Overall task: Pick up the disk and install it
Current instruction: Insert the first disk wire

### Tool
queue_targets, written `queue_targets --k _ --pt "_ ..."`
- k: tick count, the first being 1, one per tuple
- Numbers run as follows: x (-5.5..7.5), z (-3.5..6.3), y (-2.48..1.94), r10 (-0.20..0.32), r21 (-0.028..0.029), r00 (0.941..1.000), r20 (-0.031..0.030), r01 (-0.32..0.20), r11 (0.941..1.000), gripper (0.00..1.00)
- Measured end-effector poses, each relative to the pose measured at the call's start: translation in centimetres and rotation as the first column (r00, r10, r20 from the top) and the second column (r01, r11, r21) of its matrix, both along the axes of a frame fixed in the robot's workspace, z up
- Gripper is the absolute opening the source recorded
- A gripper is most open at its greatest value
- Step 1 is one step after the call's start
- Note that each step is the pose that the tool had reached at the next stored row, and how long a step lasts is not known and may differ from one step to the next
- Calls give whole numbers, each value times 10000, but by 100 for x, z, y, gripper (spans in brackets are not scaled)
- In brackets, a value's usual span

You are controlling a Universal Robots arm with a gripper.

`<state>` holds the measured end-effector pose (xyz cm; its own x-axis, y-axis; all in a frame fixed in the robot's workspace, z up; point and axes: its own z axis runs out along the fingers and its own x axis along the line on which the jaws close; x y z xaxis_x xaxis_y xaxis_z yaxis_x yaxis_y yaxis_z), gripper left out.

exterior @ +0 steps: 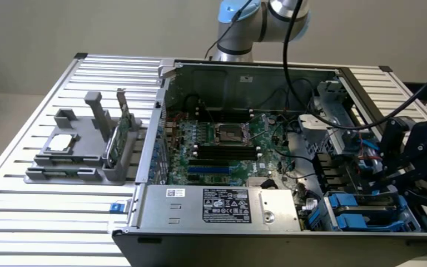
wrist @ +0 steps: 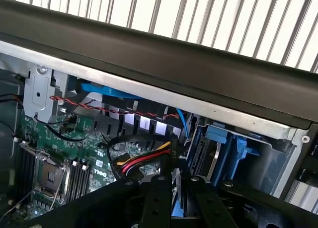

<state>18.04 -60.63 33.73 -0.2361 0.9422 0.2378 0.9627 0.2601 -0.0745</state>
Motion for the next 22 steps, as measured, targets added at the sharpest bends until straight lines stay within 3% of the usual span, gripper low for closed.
queue_targets --k 4,11,14,17,22 --pt "0 55 3 -55 -83 10000 -11 55 10000 17" --pt "0 65 3 -354 -115 9994 -50 353 9993 17" --pt "-1 66 4 -490 -164 9988 -69 489 9987 17" --pt "-4 65 3 -593 -279 9982 -88 590 9979 17" --pt "-13 60 3 -714 -596 9974 -116 706 9957 17"
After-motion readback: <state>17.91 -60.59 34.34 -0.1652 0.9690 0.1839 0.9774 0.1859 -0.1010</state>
